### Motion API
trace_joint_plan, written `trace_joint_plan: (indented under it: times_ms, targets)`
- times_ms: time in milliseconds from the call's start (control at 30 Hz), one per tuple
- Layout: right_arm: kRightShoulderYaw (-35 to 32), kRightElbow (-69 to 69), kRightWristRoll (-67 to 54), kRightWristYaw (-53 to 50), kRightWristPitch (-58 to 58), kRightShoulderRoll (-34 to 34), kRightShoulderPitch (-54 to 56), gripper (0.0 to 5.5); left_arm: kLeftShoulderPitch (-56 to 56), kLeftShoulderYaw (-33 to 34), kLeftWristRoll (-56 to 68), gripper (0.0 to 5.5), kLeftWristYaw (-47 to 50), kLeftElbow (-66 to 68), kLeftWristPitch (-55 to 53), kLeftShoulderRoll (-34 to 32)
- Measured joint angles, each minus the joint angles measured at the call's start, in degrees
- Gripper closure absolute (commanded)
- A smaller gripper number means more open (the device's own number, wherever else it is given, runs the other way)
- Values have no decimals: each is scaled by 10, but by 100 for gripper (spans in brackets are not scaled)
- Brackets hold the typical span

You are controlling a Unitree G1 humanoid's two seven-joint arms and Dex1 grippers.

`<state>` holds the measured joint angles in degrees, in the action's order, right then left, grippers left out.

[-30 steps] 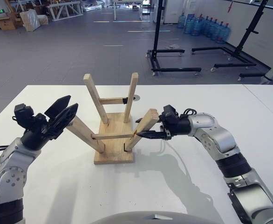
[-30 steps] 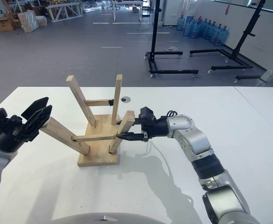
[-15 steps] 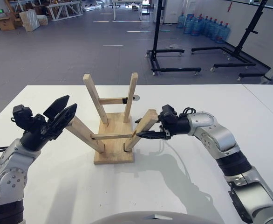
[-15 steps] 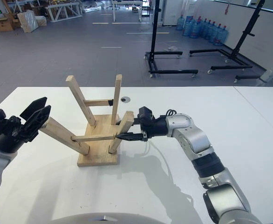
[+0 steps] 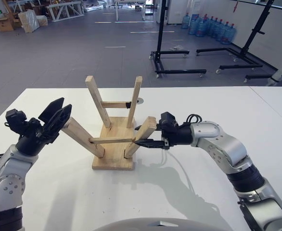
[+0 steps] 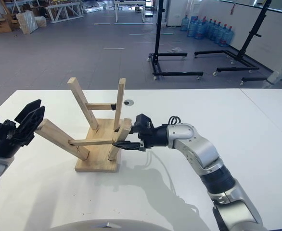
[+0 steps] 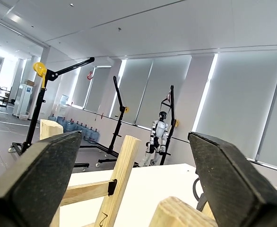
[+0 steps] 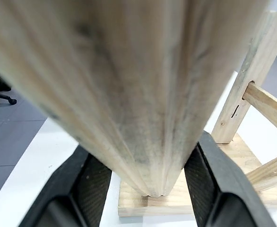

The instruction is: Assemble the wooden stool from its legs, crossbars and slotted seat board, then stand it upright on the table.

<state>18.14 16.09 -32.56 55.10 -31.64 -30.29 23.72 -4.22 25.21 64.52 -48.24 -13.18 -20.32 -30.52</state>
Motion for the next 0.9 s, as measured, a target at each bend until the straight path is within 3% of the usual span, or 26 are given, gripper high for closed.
trace_joint_plan:
  times_ms: [133,333,567,900]
  targets:
    - [2,-1,-5,-7,-61,10,27,345,0,-2,0,142,4,3,1,-3]
    - [8,-20,5,10,-49,7,32,345,1,-7,-1,142,5,3,7,-3]
    - [38,-99,32,71,135,-1,20,345,-1,-20,-1,142,-4,-1,8,-3]
    - [40,-238,16,141,276,37,32,345,4,-33,0,142,-7,-6,8,-4]
